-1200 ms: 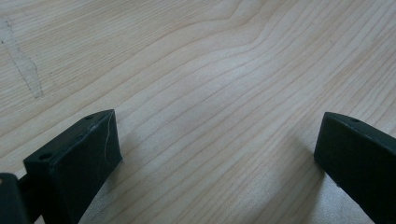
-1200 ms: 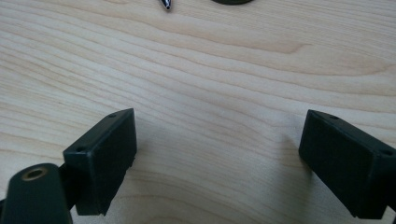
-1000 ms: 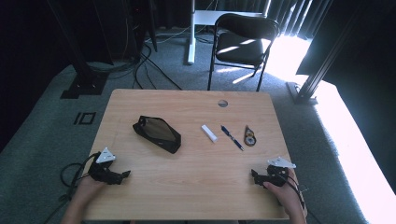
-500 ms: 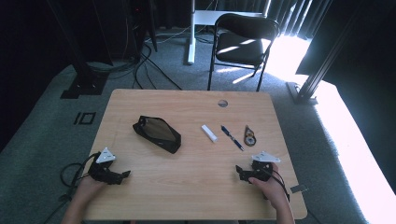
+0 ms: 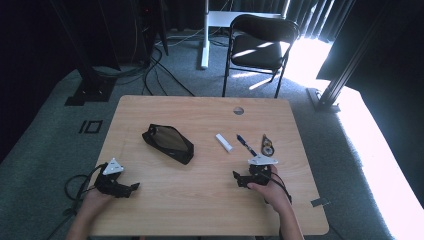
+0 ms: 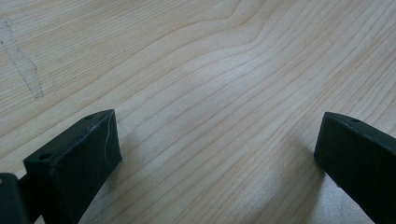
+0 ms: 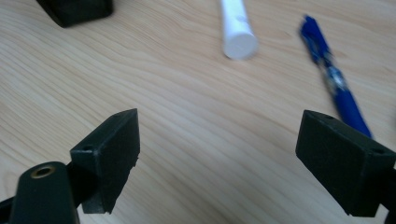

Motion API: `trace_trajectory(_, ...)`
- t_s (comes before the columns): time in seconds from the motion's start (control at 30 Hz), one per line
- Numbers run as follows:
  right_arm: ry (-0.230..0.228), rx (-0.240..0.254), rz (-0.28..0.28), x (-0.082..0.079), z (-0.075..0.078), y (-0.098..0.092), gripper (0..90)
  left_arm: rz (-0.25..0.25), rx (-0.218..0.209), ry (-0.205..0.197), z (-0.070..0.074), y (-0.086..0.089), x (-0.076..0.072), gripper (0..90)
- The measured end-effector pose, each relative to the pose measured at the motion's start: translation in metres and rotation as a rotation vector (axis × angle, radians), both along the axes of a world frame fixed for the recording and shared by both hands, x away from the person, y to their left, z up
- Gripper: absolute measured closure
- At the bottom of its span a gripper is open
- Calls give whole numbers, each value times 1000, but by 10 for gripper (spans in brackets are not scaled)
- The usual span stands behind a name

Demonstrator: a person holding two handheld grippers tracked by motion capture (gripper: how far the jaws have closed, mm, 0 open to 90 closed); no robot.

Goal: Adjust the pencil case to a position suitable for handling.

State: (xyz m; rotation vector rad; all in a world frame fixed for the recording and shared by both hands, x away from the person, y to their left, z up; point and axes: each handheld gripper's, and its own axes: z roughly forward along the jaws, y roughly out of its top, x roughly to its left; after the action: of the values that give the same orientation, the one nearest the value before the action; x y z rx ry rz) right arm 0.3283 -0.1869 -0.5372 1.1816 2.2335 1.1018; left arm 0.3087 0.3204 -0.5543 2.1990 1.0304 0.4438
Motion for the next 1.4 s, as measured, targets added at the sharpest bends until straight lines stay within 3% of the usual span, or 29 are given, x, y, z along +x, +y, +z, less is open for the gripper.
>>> trace_trajectory(0.33,-7,22,68,8,4,31,135,0,0,0,0,0,0,6)
trace_trajectory(0.47,-5,44,111,12,5,52,137,0,0,0,0,0,0,6)
trace_trajectory(0.87,-17,57,192,23,11,85,143,0,0,1,0,0,0,6)
trace_trajectory(1.23,-33,68,229,33,15,113,221,0,1,1,0,0,0,6)
trace_trajectory(1.37,-22,51,234,36,15,120,273,1,1,1,0,0,0,6)
trace_trajectory(1.4,-22,51,237,40,14,127,328,2,1,1,0,0,0,6)
